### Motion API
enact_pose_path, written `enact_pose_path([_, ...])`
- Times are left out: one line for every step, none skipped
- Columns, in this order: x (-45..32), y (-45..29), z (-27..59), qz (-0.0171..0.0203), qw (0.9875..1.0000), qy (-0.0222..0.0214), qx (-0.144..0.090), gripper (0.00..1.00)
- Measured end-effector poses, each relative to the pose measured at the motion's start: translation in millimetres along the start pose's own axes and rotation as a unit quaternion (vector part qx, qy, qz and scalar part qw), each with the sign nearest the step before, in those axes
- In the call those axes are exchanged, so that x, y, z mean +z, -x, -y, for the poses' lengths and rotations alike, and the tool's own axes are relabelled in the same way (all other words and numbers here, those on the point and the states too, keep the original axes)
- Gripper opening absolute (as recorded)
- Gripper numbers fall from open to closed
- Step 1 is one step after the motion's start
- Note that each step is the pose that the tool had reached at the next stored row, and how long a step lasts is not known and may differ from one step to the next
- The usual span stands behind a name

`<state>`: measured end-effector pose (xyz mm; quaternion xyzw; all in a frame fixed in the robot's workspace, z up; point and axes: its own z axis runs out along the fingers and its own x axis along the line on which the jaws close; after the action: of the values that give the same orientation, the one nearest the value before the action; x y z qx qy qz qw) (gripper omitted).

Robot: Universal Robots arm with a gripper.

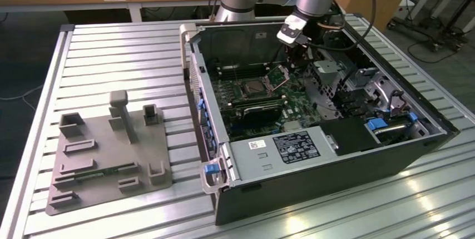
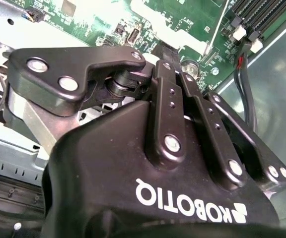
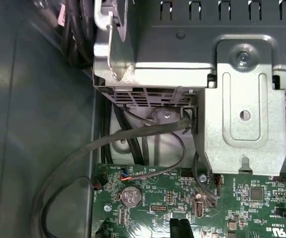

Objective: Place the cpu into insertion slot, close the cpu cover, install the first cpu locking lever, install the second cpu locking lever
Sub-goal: 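Close the cpu cover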

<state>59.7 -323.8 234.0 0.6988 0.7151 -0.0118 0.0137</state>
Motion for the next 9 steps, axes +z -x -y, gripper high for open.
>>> enact_pose_path([0.4,0.0,0.0,0.0,1.0,-0.0002,0.0,0.1])
enact_pose_path([0.7,0.0,0.1,0.0,1.0,-0.0005,-0.001,0.1])
enact_pose_path([0.8,0.0,0.4,0.0001,1.0,-0.0007,-0.001,0.1])
enact_pose_path([1.0,-0.1,0.8,0.0001,1.0,-0.001,-0.001,0.1])
enact_pose_path([1.0,-0.1,1.3,0.0001,1.0,-0.0012,-0.001,0.1])
enact_pose_path([1.1,-0.1,1.7,0.0,1.0,-0.0015,-0.001,0.1])
enact_pose_path([1.2,-0.1,2.2,-0.0001,1.0,-0.0017,-0.001,0.1])
enact_pose_path([1.2,-0.1,2.6,-0.0001,1.0,-0.0019,-0.001,0.1])
enact_pose_path([1.2,-0.1,3.0,-0.0001,1.0,-0.0022,-0.001,0.1])
